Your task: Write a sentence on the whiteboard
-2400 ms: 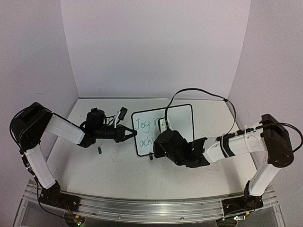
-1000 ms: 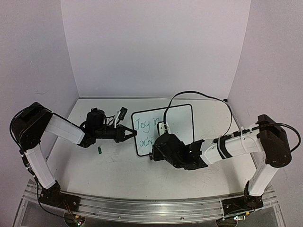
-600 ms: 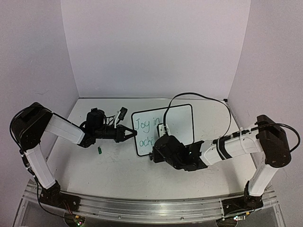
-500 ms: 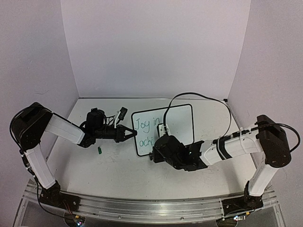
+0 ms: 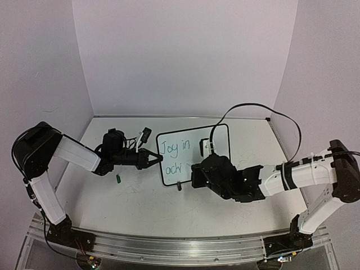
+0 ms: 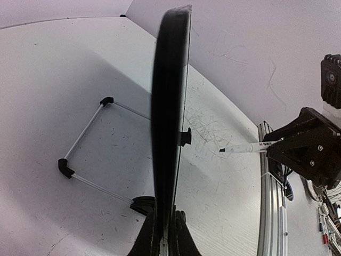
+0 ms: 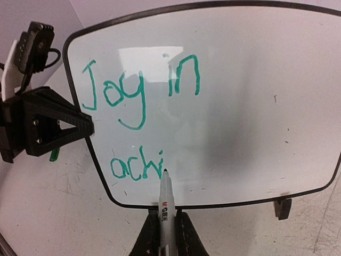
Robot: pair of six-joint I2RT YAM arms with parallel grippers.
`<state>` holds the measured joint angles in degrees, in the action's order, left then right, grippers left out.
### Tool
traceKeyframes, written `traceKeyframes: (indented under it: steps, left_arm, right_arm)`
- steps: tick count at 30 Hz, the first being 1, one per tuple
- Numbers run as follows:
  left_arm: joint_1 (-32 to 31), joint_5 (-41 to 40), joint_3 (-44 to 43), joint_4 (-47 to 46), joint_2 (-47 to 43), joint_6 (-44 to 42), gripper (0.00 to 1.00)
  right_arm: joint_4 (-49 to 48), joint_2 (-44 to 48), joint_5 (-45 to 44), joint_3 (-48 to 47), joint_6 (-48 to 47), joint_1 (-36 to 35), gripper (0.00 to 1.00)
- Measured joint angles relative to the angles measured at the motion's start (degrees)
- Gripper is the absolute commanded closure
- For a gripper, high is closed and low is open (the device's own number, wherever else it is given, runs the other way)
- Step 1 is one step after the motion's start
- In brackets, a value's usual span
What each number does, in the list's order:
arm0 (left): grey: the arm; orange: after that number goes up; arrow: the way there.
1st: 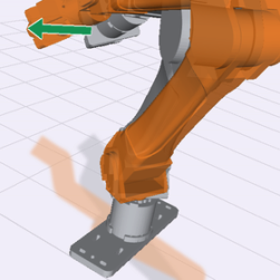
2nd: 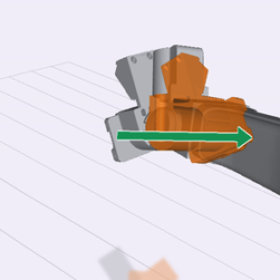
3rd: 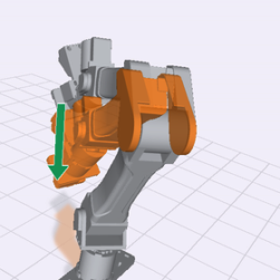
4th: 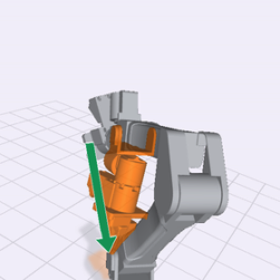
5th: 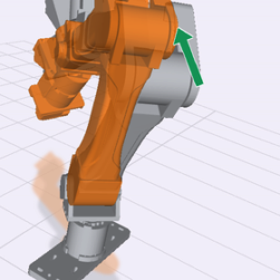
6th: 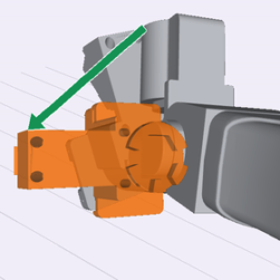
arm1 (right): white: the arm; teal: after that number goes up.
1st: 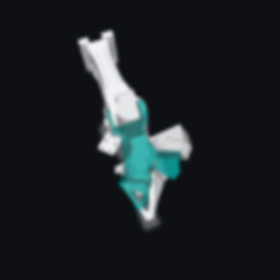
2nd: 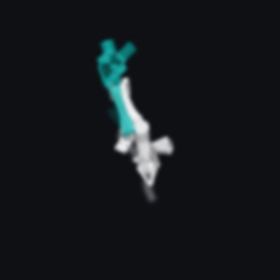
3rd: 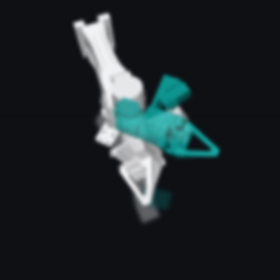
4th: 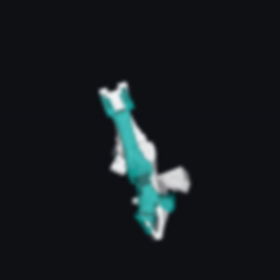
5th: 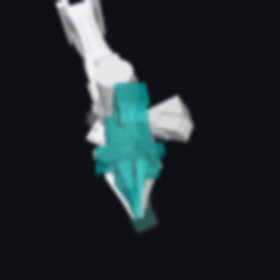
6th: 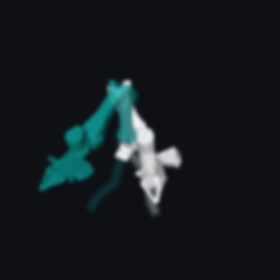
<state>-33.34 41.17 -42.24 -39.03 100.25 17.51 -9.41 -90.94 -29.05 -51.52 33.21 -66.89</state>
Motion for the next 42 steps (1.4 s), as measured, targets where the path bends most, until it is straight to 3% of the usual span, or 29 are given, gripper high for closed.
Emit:
traceKeyframes:
  steps: [19,28,42]
  left_arm:
    - [-0.13,-0.22,0.0,0.0,0.0,-0.18,1.0]
    - [-0.15,-0.28,0.0,0.0,0.0,-0.2,1.0]
    - [-0.15,-0.4,0.0,0.0,0.0,-0.18,1.0]
  right_arm:
    - [-9.09,5.19,0.18,7.73,-4.54,0.65,1.0]
    - [-6.09,-1.23,2.14,-0.28,-8.14,0.7,1.0]
    - [-5.33,-3.25,4.48,-0.56,-8.59,0.7,1.0]
